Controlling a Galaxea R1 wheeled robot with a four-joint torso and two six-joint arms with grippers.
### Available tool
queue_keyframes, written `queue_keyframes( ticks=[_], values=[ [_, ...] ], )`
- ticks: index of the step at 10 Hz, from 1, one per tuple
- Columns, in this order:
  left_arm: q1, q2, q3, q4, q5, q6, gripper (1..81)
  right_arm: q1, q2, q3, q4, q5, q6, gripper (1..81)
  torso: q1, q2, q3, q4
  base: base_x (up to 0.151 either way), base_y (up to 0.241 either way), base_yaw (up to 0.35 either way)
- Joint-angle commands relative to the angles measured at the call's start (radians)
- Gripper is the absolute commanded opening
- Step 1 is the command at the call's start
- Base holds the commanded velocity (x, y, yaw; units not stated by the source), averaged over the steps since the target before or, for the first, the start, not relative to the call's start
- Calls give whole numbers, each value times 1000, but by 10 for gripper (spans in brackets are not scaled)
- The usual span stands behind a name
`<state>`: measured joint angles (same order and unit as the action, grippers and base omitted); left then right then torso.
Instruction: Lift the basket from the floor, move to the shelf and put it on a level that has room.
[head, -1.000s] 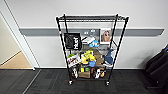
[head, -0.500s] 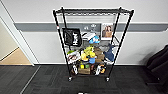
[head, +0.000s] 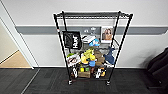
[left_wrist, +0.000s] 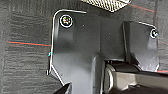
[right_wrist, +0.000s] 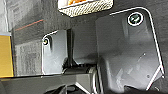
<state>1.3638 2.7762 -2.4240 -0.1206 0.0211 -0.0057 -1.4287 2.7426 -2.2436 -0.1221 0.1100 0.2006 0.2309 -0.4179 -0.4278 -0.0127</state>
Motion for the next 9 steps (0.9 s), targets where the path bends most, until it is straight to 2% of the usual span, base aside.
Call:
queue_keyframes(
  ticks=[1,3,5,6,7,9],
  values=[
    [-81,-41,0,-46,85,-5,811,79,-42,21,7,-92,29,811,61,-95,0,0,0,0,0],
    [-122,-41,0,-62,138,-5,811,105,-51,24,16,-98,29,811,106,-165,0,0,0,0,0],
    [-156,-42,14,-70,148,-5,811,130,-51,18,18,-116,29,811,147,-231,0,0,0,0,0],
    [-176,-42,17,-77,178,-5,811,144,-51,18,18,-124,29,811,170,-267,-22,0,0,0,0],
    [-191,-42,17,-82,192,-5,811,155,-51,18,19,-130,29,811,191,-300,-94,0,0,0,0],
    [-211,-45,17,-88,195,-5,811,181,-51,18,36,-133,29,811,222,-349,-119,0,0,0,0]
  ],
)
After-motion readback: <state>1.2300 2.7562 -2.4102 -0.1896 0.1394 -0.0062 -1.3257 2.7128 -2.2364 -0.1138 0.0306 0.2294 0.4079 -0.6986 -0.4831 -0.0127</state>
